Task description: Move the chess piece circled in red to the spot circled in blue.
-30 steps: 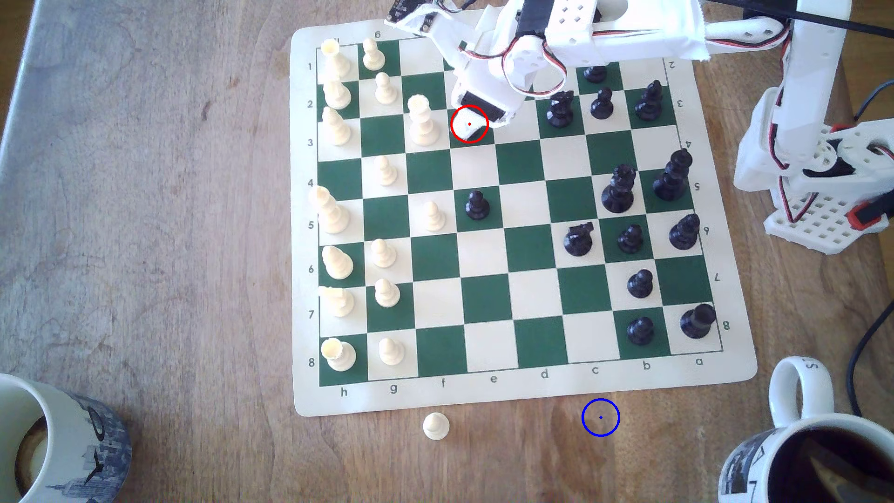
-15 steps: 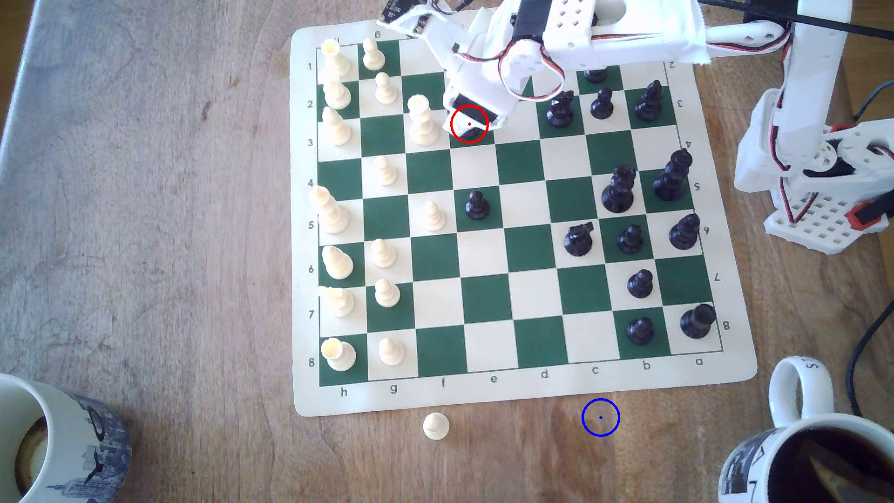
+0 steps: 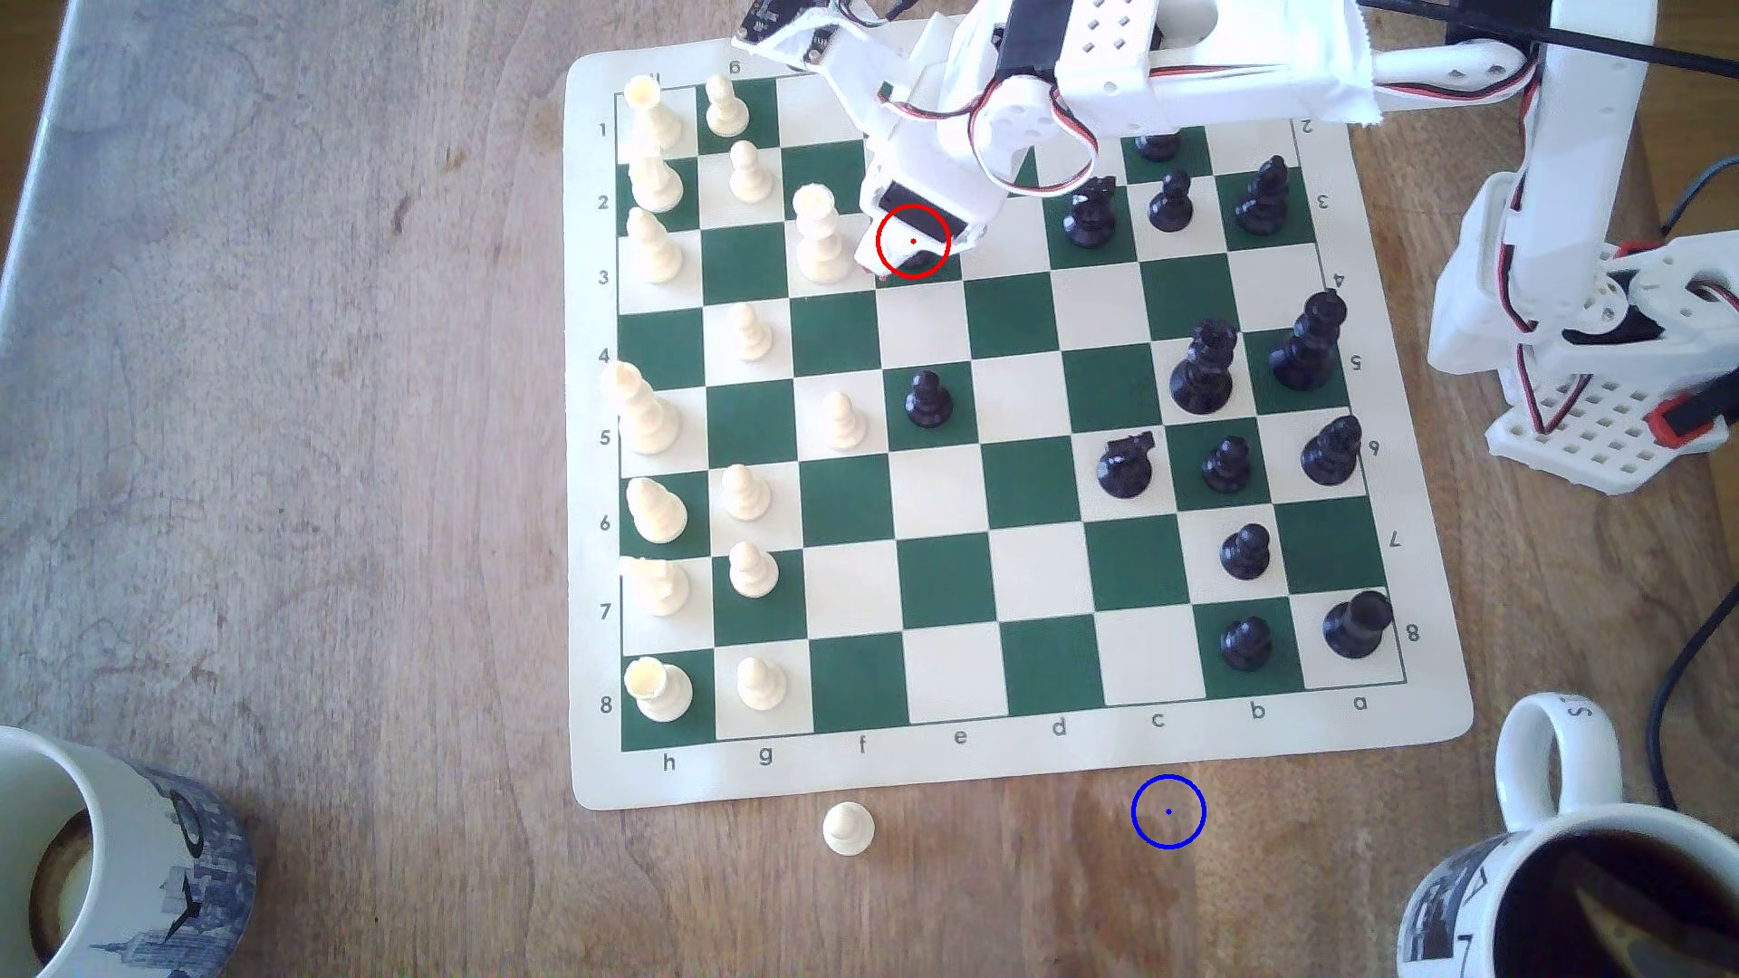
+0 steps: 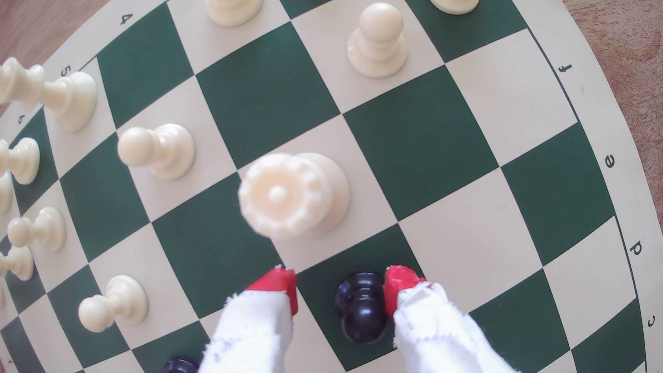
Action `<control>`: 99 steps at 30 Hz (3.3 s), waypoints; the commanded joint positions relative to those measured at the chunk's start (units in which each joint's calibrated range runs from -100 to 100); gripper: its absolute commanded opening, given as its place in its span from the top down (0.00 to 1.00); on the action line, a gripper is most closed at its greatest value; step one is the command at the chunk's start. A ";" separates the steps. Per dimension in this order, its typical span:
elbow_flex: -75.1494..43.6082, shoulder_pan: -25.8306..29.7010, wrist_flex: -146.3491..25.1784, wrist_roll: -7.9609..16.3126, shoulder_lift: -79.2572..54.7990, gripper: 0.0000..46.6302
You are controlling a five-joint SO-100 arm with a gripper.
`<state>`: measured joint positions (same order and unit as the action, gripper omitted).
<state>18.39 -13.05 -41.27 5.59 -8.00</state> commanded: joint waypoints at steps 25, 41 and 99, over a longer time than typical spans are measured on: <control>-2.80 0.11 -3.20 -0.78 9.87 0.99; 4.18 17.47 -24.49 -1.03 41.62 1.00; 27.39 51.42 9.01 -1.42 20.57 0.66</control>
<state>47.04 38.42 -32.67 4.03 10.35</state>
